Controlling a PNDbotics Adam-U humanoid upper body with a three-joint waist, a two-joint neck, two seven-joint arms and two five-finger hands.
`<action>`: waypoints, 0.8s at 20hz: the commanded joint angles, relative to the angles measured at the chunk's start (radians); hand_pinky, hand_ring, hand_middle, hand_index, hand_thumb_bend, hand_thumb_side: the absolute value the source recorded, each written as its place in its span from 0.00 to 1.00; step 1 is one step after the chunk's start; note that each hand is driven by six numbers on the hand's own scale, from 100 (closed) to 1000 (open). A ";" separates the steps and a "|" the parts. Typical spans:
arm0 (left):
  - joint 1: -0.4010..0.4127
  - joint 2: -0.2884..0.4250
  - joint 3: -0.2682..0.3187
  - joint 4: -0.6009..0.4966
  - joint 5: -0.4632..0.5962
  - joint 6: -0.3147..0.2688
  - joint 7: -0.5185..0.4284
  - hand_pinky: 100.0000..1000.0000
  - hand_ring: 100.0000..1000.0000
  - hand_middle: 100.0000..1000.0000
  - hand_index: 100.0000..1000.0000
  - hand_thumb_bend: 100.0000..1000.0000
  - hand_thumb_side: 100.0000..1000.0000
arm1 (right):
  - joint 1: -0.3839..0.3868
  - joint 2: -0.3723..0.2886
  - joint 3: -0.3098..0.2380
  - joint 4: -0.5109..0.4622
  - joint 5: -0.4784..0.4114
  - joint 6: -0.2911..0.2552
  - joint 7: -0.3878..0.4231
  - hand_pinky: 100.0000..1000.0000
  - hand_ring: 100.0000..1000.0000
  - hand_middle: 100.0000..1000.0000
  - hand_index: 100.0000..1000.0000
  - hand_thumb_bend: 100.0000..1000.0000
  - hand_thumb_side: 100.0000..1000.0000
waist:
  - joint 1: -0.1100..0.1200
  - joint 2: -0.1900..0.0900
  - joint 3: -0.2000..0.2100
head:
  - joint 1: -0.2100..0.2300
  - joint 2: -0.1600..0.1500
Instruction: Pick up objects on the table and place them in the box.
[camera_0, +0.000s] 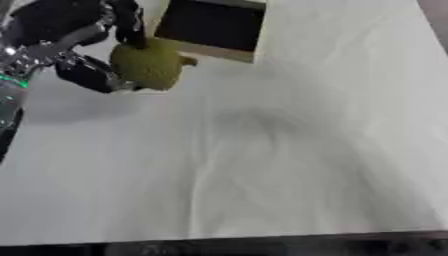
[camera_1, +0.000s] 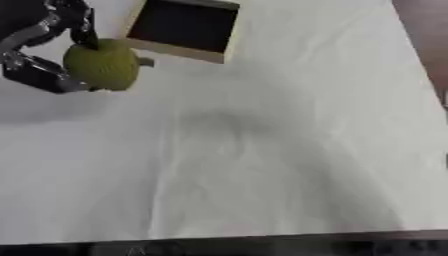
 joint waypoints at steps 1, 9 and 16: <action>-0.054 0.027 0.053 0.048 -0.034 -0.005 0.051 0.14 0.29 0.29 0.37 0.60 0.00 | -0.023 -0.029 -0.002 -0.016 -0.012 -0.012 0.002 0.82 0.78 0.60 0.74 0.00 0.43 | -0.005 -0.014 -0.005 | 0.018 -0.023; -0.154 -0.050 0.128 0.222 -0.153 0.009 0.149 0.14 0.28 0.28 0.35 0.61 0.00 | -0.059 -0.016 0.006 -0.016 -0.034 -0.019 0.012 0.82 0.78 0.60 0.74 0.00 0.42 | -0.020 -0.001 -0.025 | 0.062 -0.054; -0.209 -0.134 0.186 0.336 -0.263 0.031 0.193 0.13 0.27 0.27 0.34 0.57 0.00 | -0.082 0.003 0.011 -0.016 -0.051 -0.019 0.021 0.82 0.78 0.60 0.74 0.00 0.42 | -0.033 0.007 -0.040 | 0.097 -0.072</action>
